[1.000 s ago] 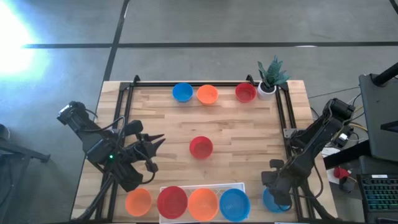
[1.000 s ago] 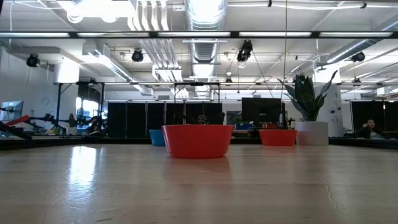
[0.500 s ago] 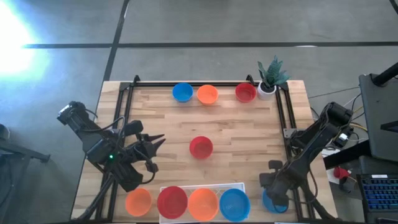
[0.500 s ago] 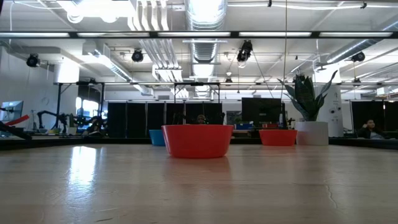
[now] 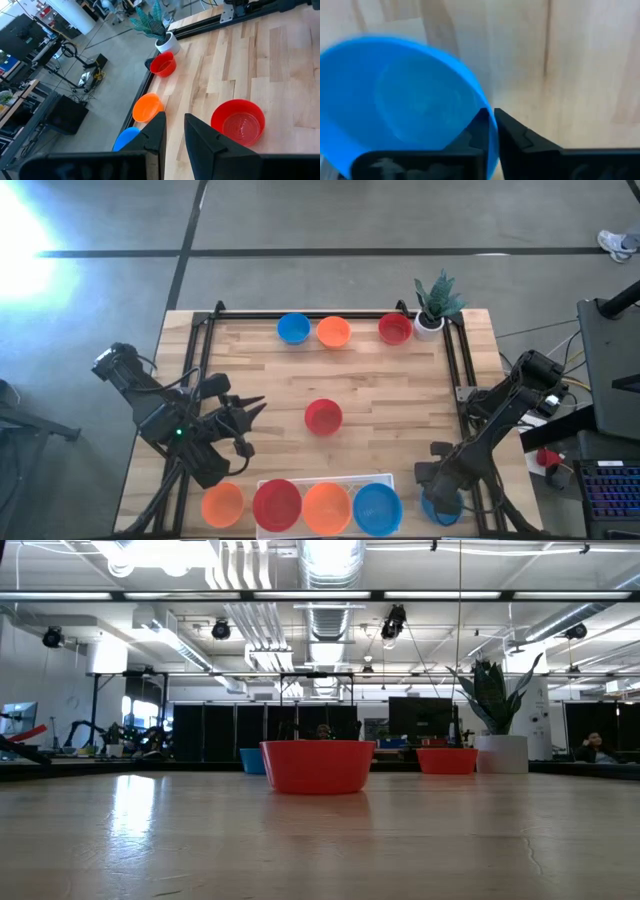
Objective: Pick & Place Mini bowls
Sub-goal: Stack the bottom blue bowl on top of the other blue bowl on the shelf
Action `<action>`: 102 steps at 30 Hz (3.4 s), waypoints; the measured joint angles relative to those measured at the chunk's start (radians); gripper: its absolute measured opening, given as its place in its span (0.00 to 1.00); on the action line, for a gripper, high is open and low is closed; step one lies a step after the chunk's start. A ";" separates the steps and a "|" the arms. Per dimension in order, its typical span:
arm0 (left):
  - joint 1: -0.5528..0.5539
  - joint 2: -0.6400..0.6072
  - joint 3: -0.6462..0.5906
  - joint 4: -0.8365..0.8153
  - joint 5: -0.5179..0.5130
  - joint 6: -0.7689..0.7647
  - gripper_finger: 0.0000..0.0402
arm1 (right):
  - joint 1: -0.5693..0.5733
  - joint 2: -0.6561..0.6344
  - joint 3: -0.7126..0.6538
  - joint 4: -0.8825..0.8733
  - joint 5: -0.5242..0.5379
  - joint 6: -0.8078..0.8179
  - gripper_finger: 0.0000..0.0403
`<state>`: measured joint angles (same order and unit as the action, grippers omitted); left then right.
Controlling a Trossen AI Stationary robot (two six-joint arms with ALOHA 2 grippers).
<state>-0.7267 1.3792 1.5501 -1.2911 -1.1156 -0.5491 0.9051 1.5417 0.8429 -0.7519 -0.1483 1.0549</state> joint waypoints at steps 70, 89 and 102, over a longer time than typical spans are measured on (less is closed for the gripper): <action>0.000 0.000 0.000 0.027 0.045 0.034 0.16 | -0.330 0.331 1.222 -0.697 0.016 -0.264 0.02; 0.000 0.000 0.000 0.028 0.045 0.034 0.16 | -0.346 0.341 1.188 -0.684 0.042 -0.315 0.02; 0.000 0.000 0.000 0.028 0.045 0.034 0.16 | -0.346 0.341 1.156 -0.672 0.013 -0.315 0.02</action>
<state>-0.7268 1.3796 1.5501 -1.2633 -1.0706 -0.5154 0.5594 1.8828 1.9990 -1.4242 -0.1351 0.7399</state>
